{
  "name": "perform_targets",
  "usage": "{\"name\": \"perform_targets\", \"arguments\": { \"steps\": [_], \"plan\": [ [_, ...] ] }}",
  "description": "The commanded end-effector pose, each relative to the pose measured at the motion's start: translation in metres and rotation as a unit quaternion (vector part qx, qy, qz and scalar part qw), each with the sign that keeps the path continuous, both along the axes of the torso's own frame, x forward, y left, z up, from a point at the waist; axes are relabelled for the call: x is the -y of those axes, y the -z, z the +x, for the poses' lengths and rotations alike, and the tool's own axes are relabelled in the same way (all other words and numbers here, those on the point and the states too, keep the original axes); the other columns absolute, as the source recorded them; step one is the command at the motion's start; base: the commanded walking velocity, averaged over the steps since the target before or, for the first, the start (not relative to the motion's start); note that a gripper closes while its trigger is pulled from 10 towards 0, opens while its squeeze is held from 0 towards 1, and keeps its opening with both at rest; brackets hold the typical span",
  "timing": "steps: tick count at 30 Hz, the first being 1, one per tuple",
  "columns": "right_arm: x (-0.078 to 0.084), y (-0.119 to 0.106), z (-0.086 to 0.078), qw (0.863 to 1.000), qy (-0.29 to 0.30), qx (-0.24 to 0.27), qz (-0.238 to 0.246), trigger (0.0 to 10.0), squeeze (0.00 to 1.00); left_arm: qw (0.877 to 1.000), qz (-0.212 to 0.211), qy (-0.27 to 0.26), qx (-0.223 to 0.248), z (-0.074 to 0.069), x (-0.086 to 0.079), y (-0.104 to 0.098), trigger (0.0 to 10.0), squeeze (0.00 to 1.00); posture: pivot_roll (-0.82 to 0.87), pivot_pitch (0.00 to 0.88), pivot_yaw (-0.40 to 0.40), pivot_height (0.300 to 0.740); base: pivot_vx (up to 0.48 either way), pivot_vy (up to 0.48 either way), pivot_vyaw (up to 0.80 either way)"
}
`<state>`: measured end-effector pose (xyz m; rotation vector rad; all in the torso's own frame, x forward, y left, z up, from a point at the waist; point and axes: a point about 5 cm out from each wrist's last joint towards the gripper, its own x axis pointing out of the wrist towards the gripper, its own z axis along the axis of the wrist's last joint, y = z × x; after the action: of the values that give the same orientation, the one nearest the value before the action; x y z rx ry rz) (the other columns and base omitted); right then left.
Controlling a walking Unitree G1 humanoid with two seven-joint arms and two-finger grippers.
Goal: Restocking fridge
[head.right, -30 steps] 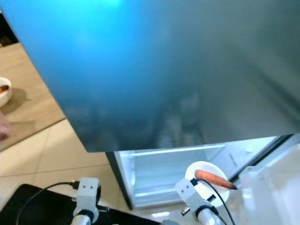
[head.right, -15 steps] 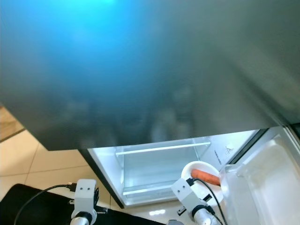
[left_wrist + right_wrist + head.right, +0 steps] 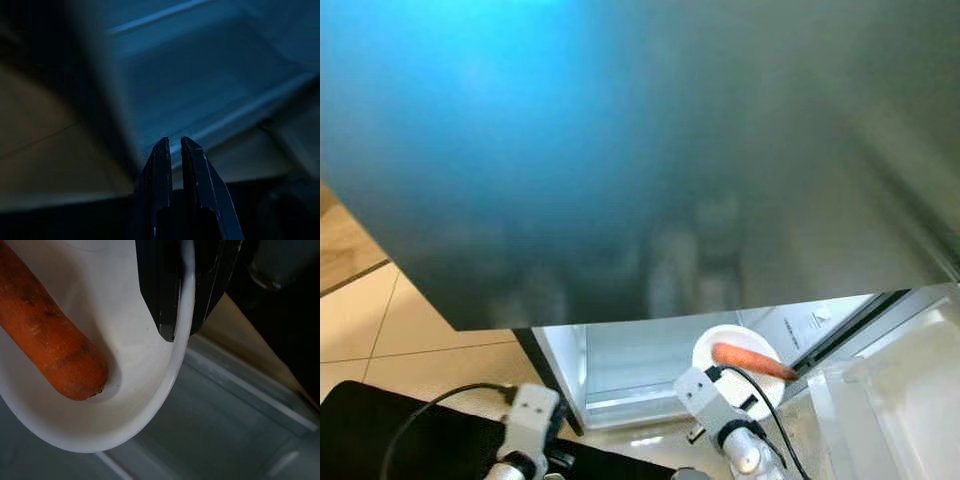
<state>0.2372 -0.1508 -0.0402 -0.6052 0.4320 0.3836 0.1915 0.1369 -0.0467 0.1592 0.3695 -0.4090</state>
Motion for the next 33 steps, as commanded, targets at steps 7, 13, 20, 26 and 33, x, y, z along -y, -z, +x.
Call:
{"name": "perform_targets", "arguments": {
  "steps": [7,13,20,26,33],
  "plan": [
    [-0.005,-0.002,0.001,1.0,-0.027,0.006,0.004,10.0,0.0,0.999,0.026,0.024,0.04,0.0,0.001,-0.008,10.0,0.0,-0.1,0.141,-0.057,0.72,0.0,0.0,0.0],
    [-0.008,-0.008,0.006,0.999,-0.035,0.022,0.018,10.0,0.0,0.997,0.024,-0.01,0.078,0.008,-0.006,-0.021,10.0,0.0,-0.1,0.148,-0.059,0.705,0.0,0.0,0.0],
    [-0.017,-0.023,0.024,0.997,-0.062,0.044,0.035,10.0,0.0,0.995,0.021,0.001,0.102,0.009,-0.006,-0.033,10.0,0.0,-0.1,0.152,-0.06,0.695,0.0,0.0,0.0],
    [-0.024,-0.037,0.041,0.994,-0.082,0.072,0.025,10.0,0.0,0.995,0.02,0.003,0.103,0.009,-0.003,-0.033,10.0,0.0,-0.09,0.157,-0.065,0.68,0.0,0.0,0.0],
    [-0.032,-0.045,0.05,0.99,-0.118,0.076,0.01,10.0,0.0,0.996,0.021,0.008,0.092,0.007,0.0,-0.032,10.0,0.0,-0.1,0.161,-0.066,0.68,0.0,0.0,0.0]
  ]
}}
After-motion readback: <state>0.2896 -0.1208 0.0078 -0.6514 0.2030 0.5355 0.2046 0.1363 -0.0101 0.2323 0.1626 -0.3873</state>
